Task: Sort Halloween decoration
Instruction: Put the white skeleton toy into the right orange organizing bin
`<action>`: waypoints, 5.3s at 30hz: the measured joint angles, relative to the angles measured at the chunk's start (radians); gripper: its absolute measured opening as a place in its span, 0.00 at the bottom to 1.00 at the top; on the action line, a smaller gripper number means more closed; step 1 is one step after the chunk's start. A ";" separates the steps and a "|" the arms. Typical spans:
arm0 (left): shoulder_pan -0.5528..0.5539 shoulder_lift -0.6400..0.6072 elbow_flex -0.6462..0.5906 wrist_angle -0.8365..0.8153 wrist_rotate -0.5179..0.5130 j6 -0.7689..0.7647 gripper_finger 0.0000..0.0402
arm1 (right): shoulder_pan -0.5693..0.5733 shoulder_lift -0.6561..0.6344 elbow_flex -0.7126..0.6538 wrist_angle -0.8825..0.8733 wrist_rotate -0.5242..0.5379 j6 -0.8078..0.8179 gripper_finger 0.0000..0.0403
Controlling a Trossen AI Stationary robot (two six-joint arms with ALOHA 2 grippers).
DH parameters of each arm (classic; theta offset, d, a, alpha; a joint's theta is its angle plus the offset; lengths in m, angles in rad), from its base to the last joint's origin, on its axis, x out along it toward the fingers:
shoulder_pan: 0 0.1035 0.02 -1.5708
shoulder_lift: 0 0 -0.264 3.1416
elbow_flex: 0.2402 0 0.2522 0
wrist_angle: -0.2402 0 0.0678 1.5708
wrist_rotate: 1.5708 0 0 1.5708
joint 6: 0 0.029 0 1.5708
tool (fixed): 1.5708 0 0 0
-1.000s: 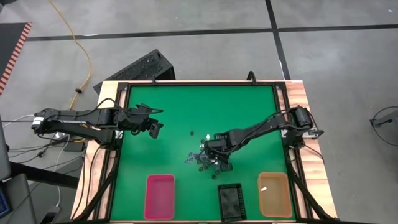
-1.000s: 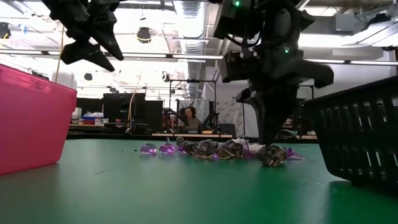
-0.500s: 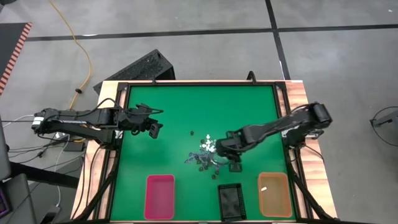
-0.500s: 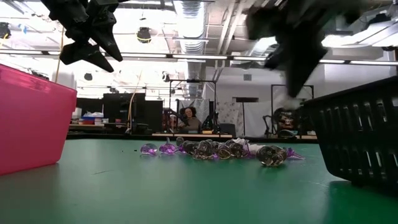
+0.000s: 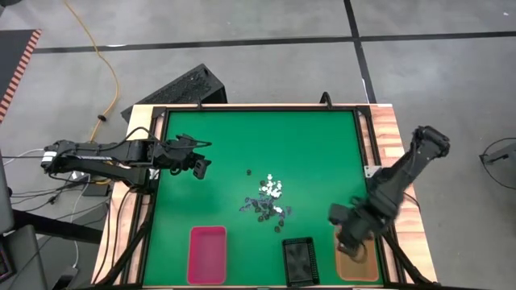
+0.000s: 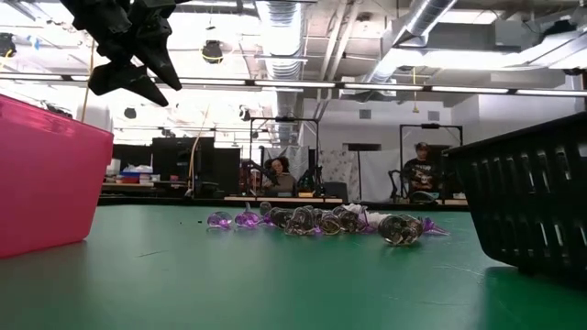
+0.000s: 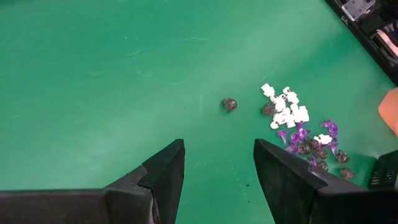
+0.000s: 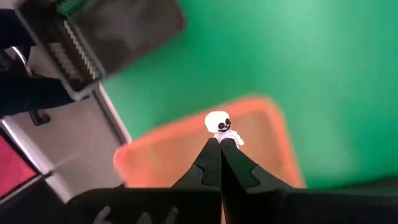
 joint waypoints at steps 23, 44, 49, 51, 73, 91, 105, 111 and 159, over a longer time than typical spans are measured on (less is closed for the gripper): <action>0.000 0.000 0.000 -0.001 0.003 -0.001 0.46 | 0.188 0.127 -0.001 -0.004 0.084 0.345 0.33; 0.000 0.000 0.000 -0.002 -0.005 0.002 0.46 | -0.497 0.095 0.014 0.349 0.279 -0.732 0.40; 0.000 0.000 0.000 -0.005 -0.005 0.006 0.46 | -0.632 0.117 -0.012 0.475 0.193 -0.903 0.40; 0.000 0.000 0.000 -0.008 -0.005 0.008 0.46 | -0.669 0.132 -0.012 0.493 0.182 -0.951 0.40; 0.000 0.000 0.000 -0.009 -0.006 0.019 0.46 | -0.696 0.497 -0.011 0.589 0.061 -1.165 0.40; 0.000 0.000 0.000 -0.009 -0.006 0.021 0.46 | -0.704 0.495 -0.001 0.549 0.053 -1.151 0.09; 0.000 0.000 0.000 -0.008 -0.006 0.020 0.46 | -0.584 0.146 0.000 0.240 0.053 -0.853 0.10; 0.000 0.000 0.000 -0.008 -0.006 0.019 0.46 | -0.357 0.015 0.001 0.081 0.058 -0.463 0.10; 0.000 0.000 0.000 -0.008 -0.005 -0.039 0.46 | -0.209 0.079 0.000 0.012 0.304 -0.007 0.43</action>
